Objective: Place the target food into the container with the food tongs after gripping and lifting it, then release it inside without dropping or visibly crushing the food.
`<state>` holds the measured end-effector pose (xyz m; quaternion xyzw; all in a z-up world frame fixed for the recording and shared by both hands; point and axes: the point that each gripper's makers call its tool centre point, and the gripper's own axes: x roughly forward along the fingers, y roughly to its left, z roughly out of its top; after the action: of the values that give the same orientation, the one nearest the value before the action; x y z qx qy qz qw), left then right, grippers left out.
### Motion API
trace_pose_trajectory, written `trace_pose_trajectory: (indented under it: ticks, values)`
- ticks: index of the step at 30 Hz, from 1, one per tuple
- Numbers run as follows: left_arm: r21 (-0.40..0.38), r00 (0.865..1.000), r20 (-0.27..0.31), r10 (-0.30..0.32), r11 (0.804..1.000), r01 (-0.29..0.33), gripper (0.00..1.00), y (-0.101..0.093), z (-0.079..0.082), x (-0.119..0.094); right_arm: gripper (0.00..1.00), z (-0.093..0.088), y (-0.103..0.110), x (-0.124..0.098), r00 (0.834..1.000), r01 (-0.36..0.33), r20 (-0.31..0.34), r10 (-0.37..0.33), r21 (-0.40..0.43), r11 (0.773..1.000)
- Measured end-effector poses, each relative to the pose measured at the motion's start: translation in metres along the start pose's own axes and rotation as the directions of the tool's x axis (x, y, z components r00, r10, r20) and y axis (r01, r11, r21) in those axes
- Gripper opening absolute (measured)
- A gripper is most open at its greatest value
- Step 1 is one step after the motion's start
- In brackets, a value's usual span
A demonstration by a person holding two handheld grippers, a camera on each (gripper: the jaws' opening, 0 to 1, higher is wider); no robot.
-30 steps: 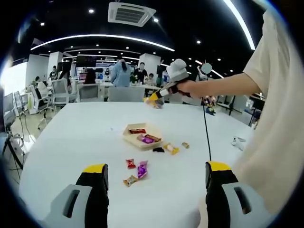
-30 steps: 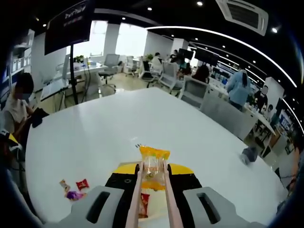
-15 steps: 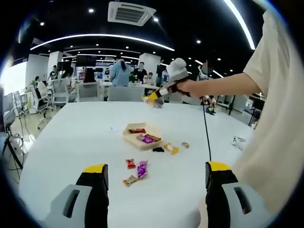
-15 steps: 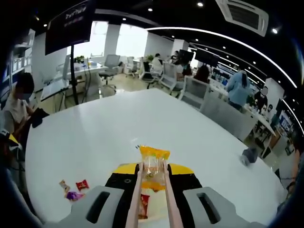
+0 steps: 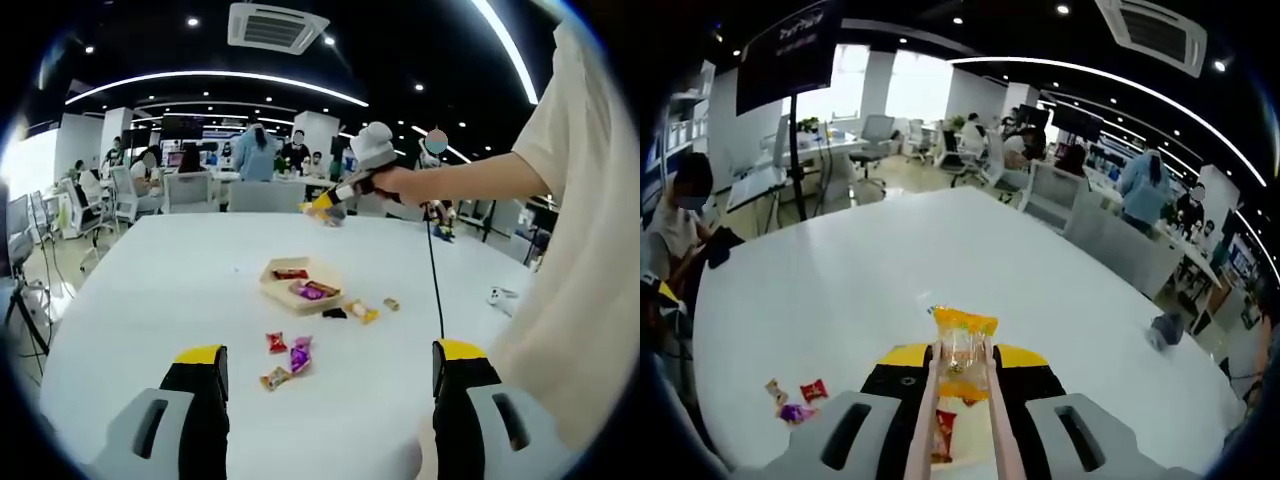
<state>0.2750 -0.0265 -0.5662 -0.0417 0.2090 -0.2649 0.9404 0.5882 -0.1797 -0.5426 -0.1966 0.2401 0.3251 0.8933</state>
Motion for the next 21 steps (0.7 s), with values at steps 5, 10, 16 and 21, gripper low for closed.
trace_pose_trajectory:
  ticks: [5,10,16,21]
  values:
    - [0.000,1.000,0.000,-0.003,1.000,0.003,0.83,-0.0018,-0.0002,0.0008,0.24,0.0021,-0.0014,-0.0005,1.000,0.003,0.009,-0.003,-0.002,1.000]
    - [0.001,1.000,0.000,-0.004,1.000,0.004,0.83,-0.0020,-0.0001,0.0010,0.24,0.0005,-0.0032,-0.0014,1.000,0.007,0.009,-0.007,0.005,1.000]
    - [-0.003,1.000,0.000,-0.004,1.000,0.004,0.83,-0.0021,-0.0011,0.0012,0.25,-0.0030,-0.0042,-0.0029,1.000,0.011,0.004,-0.011,0.001,1.000]
    - [-0.002,1.000,-0.002,-0.005,1.000,0.005,0.83,-0.0026,-0.0019,0.0010,0.25,-0.0037,-0.0057,-0.0038,1.000,0.015,0.005,-0.015,0.005,1.000]
